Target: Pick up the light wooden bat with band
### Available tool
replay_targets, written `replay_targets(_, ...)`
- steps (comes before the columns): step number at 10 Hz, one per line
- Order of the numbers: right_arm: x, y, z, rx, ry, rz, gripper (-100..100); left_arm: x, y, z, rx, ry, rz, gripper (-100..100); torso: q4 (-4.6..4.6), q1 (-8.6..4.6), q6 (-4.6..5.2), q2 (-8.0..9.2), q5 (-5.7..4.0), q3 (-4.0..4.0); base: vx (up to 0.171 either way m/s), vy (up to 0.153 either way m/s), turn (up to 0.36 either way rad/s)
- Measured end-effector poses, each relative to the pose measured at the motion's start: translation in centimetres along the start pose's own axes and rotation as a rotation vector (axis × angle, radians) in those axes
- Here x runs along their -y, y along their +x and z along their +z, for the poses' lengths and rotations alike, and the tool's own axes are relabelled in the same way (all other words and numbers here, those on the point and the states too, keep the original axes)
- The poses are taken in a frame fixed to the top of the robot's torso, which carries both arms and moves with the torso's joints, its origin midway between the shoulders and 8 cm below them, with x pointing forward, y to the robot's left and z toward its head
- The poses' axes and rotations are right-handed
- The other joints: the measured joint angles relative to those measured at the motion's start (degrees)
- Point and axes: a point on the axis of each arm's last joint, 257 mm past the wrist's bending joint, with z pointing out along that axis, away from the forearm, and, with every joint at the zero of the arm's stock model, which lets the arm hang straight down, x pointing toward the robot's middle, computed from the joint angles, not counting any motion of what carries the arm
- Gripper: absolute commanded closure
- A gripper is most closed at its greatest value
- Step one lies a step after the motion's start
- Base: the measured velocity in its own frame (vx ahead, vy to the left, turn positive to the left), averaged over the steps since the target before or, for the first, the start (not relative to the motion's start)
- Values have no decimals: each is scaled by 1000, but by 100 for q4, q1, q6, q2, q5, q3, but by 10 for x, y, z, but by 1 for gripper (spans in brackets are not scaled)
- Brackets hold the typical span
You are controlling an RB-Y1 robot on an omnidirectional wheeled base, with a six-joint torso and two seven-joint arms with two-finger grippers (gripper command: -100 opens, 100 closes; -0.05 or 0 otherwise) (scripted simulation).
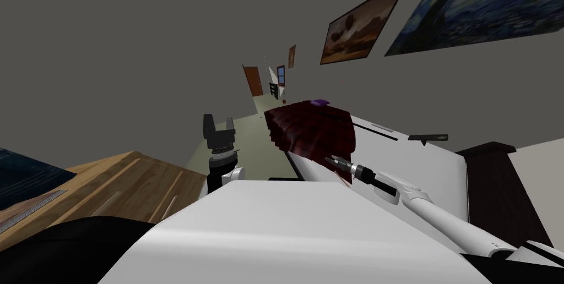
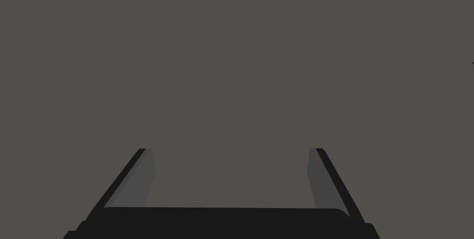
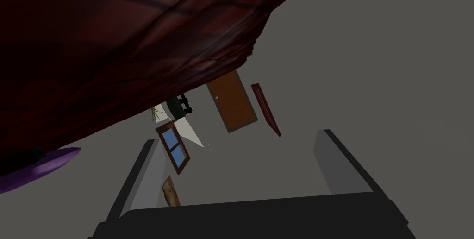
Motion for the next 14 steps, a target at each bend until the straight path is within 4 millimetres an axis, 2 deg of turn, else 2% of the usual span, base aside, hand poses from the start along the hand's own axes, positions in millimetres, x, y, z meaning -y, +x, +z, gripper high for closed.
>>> replay_targets(2,20,31,-19,-74,45,-10,-100,0,0,0,0,0,0,0,0,0,-1,1,-1,0,7,21,148)
replay_targets(3,30,56,-44,-143,79,-16,-100,0,0,0,0,0,0,0,1,3,1,3,2,2,6,13,44)
replay_targets(4,37,68,-53,-176,101,-20,-100,0,0,0,0,0,0,0,1,1,1,2,0,2,2,6,-30)
replay_targets(5,42,73,-54,-187,110,-21,-100,0,0,0,0,0,0,0,1,-2,1,2,-1,2,5,17,104)
replay_targets(9,64,127,-99,-329,176,-30,-100,0,0,0,0,0,0,0,1,1,1,4,-1,2,2,18,74)
replay_targets(10,71,147,-122,-379,199,-31,-100,0,0,0,0,0,0,0,1,2,2,5,1,3,4,15,36)
replay_targets(11,71,154,-132,-405,204,-36,-100,0,0,0,0,0,0,0,2,2,1,4,1,3,2,15,92)
replay_targets(12,74,171,-150,-450,225,-35,-100,0,0,0,0,0,0,0,2,1,1,5,0,3,5,34,102)
replay_targets(14,78,206,-198,-572,262,-43,-100,0,0,0,0,0,0,0,2,11,0,4,3,3,4,35,84)
